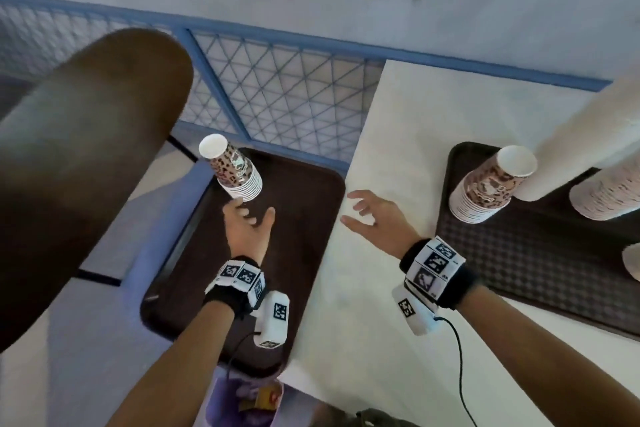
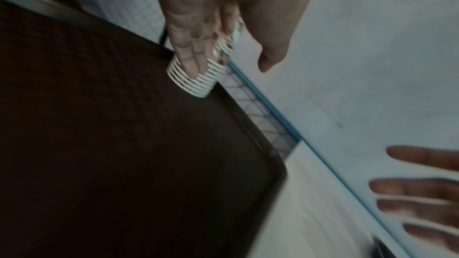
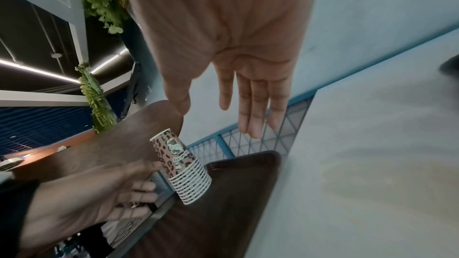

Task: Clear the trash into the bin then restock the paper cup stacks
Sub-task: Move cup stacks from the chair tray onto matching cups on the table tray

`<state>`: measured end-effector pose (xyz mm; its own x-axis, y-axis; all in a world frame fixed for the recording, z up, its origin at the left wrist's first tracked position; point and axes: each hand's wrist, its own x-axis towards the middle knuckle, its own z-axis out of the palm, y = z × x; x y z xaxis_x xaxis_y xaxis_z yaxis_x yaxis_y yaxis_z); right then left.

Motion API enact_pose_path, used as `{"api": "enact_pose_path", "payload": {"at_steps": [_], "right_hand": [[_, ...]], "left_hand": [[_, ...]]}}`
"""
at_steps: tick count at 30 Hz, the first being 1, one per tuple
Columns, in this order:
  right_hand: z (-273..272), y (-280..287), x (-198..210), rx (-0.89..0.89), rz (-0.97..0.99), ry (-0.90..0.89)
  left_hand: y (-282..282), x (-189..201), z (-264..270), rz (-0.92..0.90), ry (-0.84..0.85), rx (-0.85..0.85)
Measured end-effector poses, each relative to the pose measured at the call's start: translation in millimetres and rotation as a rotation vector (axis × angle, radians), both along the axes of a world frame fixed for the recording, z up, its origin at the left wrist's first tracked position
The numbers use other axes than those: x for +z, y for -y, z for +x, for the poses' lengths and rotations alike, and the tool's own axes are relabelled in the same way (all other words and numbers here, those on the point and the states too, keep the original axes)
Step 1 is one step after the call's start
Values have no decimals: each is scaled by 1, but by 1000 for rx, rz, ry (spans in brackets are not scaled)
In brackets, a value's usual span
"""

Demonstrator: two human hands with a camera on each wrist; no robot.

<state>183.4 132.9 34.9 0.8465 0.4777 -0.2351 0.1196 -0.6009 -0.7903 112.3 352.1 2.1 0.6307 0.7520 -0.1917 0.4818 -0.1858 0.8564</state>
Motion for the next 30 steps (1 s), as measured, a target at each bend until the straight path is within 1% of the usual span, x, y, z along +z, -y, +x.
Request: {"api": "enact_pose_path", "payload": {"at_steps": [1,3,5,7,9,10,12,14,16,18,22,24,26,30], "right_hand": [[4,-17,1,11,2,-3],[9,-43,3,25,1,-12],[9,-57,3,36,-27,-22],[5,-61,-2,42,-102,-28],[-2,-54,-13,41,-201,-44],[-7,-47,-20,39,-251,-58],[-20,-29,-35,39,-340,-105],[-35,-9,-48,51,-415,-153],[-50,9,-60,70,-466,-168],[-63,22,-69,84,-500,-151],[-87,41,-79,137,-612,-126],[-97,51,-80,182,-674,-131],[-107,62,-79,236,-728,-114],[-126,89,-79,264,-747,-98]], "left_hand": [[-22,0,2,-4,18,48],[-62,1,12,-9,65,65],[-92,2,27,0,45,9],[-112,3,43,-13,38,-64],[-119,6,59,-41,70,-120],[-120,5,64,-28,72,-139],[-115,7,70,46,10,-152],[-110,3,68,63,-22,-210],[-98,0,55,65,-37,-315],[-80,-6,29,38,-32,-373],[-54,-27,-38,-78,-18,-384],[-48,-43,-62,-162,-66,-393],[-39,-54,-79,-180,-121,-422],[-24,-48,-88,-162,-216,-431]]}}
